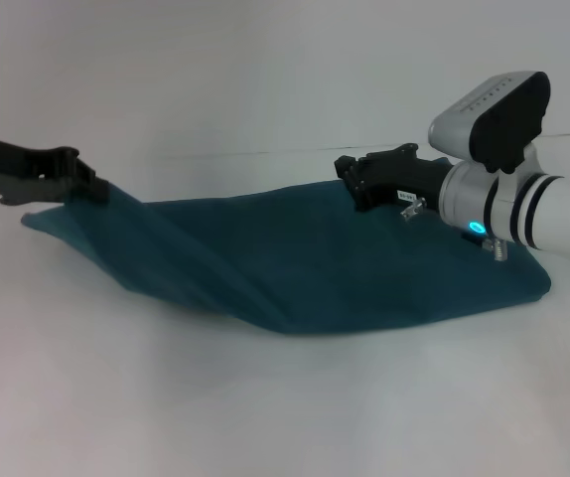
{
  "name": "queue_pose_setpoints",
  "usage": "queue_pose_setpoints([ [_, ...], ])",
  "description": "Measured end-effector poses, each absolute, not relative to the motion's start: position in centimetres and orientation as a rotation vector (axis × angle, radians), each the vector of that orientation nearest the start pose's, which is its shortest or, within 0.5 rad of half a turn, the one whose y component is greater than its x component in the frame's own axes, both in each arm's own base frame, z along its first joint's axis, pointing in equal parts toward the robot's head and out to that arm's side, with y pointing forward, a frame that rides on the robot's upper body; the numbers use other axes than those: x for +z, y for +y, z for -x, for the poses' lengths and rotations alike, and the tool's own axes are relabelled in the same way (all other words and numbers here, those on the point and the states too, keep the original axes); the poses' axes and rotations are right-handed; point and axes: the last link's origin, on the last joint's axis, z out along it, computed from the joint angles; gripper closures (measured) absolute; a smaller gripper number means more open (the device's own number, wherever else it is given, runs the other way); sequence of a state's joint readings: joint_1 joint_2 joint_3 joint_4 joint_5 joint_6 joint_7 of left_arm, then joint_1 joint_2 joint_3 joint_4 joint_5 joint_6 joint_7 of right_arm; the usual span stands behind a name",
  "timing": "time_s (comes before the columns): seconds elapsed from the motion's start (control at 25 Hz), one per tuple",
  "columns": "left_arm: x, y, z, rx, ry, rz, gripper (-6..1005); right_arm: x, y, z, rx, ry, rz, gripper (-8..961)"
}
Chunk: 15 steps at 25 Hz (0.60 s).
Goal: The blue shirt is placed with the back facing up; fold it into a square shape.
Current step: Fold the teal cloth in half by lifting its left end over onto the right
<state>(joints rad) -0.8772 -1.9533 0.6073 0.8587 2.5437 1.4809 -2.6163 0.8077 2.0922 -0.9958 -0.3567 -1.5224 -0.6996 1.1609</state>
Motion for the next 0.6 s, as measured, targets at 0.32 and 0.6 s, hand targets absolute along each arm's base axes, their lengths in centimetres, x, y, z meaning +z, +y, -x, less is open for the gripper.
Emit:
queue_pose_setpoints([
  [0.32, 7.9, 42.5, 22.4, -0.145, -1.649, 2.19, 941, -5.0, 44.9, -21.3, 0.421, 0.559, 2.292, 954],
  [0.6, 7.5, 41.8, 23.5, -0.102, -1.681, 2.173, 942, -5.3, 45.3, -20.6, 0.397, 0.527, 2.303, 954],
])
